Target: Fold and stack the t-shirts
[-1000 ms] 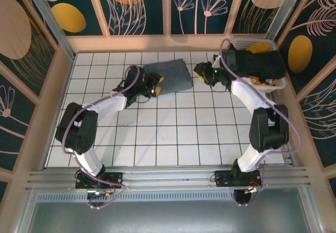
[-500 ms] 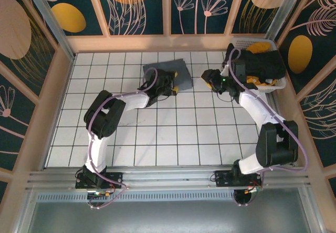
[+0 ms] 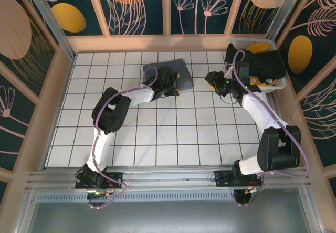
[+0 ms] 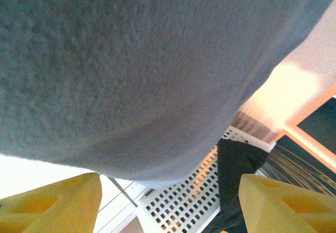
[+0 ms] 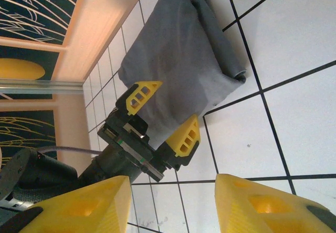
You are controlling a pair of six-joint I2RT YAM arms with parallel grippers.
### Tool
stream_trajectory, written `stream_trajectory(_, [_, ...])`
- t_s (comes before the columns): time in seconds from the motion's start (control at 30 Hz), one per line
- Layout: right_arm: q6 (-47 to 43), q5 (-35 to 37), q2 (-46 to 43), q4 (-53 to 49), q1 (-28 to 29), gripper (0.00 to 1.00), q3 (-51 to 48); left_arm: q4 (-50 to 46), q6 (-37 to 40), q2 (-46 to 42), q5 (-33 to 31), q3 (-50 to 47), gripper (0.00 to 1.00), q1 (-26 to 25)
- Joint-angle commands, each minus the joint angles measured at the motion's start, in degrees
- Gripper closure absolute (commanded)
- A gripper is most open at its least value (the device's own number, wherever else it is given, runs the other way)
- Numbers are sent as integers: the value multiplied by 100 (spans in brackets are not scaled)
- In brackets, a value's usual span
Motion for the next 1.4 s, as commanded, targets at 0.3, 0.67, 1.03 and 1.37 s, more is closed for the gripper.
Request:
stream_trajectory(0.3, [-69,-13,-153,-97,-39,54,-125,-345,-1087,708,-105,668,33,-52])
stream_trajectory(0.67, [-37,-15,-230,-88,-45,54,-299,-456,-838,896,-602,917,100,211])
stream_trajectory(1.03, [-1,-99,-89,32,-36,55,-246,-516,1843,-436,-348,-866,100,1593])
stream_trajectory(1.37, [-22,-320,129,219,68,56,-173,-1564,5097,-797,218,-1359,100,3352])
